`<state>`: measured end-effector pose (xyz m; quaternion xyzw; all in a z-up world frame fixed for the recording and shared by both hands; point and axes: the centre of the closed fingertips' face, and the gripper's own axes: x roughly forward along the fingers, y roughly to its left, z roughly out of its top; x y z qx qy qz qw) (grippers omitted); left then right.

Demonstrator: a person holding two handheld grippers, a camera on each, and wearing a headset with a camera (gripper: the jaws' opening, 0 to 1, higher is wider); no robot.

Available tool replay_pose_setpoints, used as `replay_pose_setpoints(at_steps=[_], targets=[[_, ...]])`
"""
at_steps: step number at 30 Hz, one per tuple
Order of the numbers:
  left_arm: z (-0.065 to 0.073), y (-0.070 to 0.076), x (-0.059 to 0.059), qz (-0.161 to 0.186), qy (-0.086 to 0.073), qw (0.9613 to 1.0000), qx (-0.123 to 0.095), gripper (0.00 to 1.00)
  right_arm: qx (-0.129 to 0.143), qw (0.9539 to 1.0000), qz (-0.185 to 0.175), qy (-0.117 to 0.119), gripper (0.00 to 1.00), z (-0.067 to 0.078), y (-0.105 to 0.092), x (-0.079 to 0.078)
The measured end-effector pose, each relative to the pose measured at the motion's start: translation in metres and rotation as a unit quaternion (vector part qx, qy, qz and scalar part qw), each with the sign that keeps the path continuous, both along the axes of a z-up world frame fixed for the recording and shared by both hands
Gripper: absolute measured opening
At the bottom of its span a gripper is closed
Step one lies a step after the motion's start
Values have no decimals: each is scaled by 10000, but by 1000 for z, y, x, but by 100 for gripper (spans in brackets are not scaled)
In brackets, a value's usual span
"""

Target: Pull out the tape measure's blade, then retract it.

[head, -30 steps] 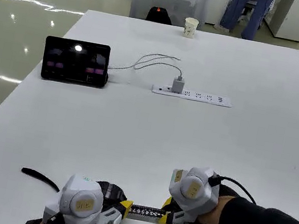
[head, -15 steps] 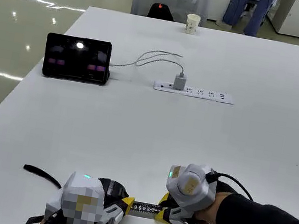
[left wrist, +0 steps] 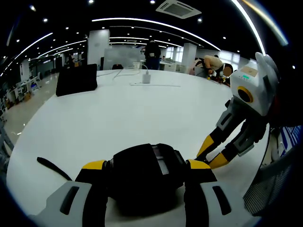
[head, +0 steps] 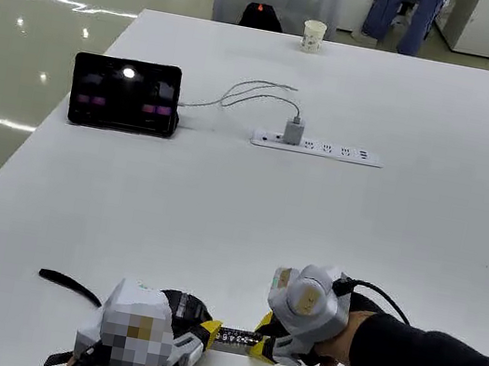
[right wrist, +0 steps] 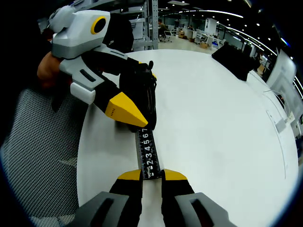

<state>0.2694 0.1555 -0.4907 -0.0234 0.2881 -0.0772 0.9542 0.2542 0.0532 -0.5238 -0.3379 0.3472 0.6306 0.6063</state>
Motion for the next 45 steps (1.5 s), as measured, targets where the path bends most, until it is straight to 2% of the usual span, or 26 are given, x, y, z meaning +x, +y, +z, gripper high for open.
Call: replay_pose_setpoints(at_steps=[45], targets=[[1, -1, 0, 8, 50, 9999, -106, 60, 196, 9998, 11, 27, 11, -1, 23, -2]])
